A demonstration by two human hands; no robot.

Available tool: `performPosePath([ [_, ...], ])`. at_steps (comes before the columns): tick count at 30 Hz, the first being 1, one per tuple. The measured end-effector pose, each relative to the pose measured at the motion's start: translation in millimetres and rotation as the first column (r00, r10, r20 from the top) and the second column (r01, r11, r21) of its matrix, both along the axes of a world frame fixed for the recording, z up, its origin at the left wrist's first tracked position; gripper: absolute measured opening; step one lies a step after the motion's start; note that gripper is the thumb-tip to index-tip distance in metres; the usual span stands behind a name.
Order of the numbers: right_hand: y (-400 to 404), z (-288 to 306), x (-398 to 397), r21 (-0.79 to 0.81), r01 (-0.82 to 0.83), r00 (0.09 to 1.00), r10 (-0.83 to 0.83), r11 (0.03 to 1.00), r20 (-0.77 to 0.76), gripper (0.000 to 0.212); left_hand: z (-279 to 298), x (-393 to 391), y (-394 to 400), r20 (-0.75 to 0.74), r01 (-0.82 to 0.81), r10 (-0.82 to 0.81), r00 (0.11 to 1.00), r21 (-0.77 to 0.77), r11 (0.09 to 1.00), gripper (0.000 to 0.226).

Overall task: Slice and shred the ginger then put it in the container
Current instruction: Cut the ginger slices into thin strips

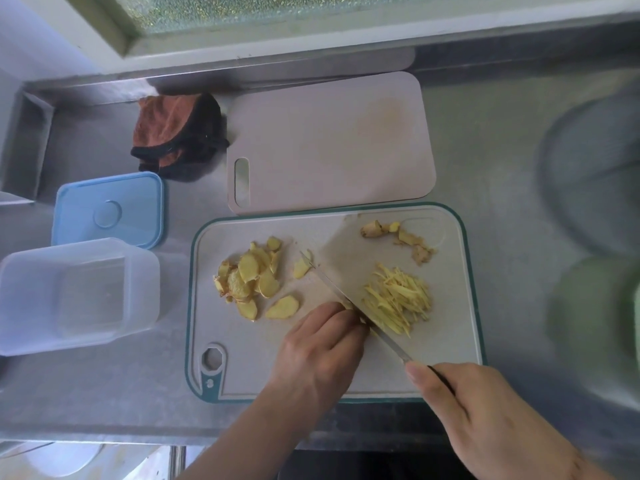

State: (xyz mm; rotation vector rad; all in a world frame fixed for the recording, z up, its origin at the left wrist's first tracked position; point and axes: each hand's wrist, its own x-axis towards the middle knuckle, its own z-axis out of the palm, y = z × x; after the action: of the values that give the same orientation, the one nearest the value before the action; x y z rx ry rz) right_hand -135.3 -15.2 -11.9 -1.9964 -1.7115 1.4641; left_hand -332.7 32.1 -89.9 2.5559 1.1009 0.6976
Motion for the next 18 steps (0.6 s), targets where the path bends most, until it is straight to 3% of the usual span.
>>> performPosePath([
  [4,-1.6,0.2,1.1,-0.034,-0.003,1.0,0.004,0.999,0.016,0.071,1.1,-0.3,0.7,0.037,0.013,-0.014,0.999,0.01,1.0,0.01],
  [14,3.8,-11.6,-2.3,-0.017,0.012,0.999,-0.012,1.0,0.043,0.066,0.2,-0.8,-0.3,0.032,0.017,-0.017,0.999,-0.004,1.0,0.017],
  [18,7.1,-12.5,9.7,0.017,0.063,0.996,-0.064,0.998,0.059,0.071,-2.6,-5.3,-3.0,-0.006,0.022,-0.022,1.0,-0.02,1.0,0.009],
])
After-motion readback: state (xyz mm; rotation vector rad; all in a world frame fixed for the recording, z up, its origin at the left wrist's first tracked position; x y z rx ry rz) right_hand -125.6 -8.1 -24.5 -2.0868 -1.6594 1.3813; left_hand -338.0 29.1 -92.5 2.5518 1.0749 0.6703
